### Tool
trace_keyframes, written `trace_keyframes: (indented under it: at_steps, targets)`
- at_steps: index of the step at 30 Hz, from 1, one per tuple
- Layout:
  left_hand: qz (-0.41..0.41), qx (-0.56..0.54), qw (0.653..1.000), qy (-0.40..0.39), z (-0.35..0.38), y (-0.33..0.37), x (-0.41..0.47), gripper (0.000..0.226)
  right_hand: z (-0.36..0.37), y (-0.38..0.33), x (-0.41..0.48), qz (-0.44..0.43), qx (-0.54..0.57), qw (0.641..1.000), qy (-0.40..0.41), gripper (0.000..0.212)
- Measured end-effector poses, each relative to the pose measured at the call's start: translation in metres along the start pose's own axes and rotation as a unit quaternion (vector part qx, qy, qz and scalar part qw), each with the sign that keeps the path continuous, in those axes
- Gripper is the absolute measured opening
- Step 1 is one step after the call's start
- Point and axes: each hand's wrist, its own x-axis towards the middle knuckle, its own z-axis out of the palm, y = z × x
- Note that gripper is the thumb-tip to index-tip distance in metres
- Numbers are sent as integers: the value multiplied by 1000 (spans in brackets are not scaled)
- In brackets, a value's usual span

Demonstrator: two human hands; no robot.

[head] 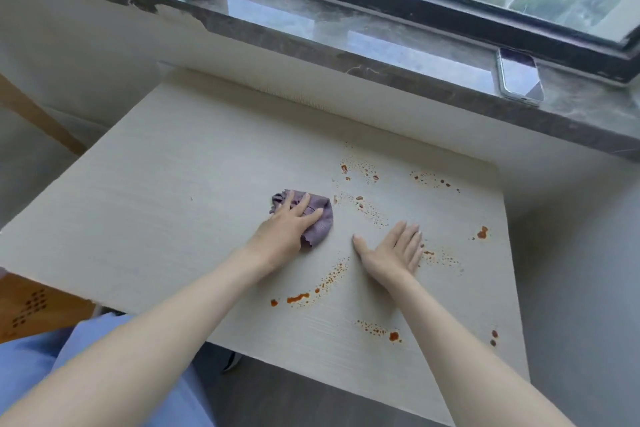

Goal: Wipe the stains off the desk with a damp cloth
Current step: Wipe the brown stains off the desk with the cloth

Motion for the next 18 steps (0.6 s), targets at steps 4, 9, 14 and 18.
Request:
trace_keyframes:
  at_steps: [4,9,14,18]
  targets:
    - [30,18,999,3,-16,-50,-5,72,-3,-3,4,8,-27,999,-34,106]
    - [-80,-20,995,59,-8,-21,1,70,-5,-3,3,7,-26,998,-52,106]
    - [75,39,996,-10,-6,-34,-33,75,-4,-6,2,13,-29,999,-39,107]
    - [-26,-13,999,45,-12,-40,-22,69,-6,-6,0,13,-29,998,-45,106]
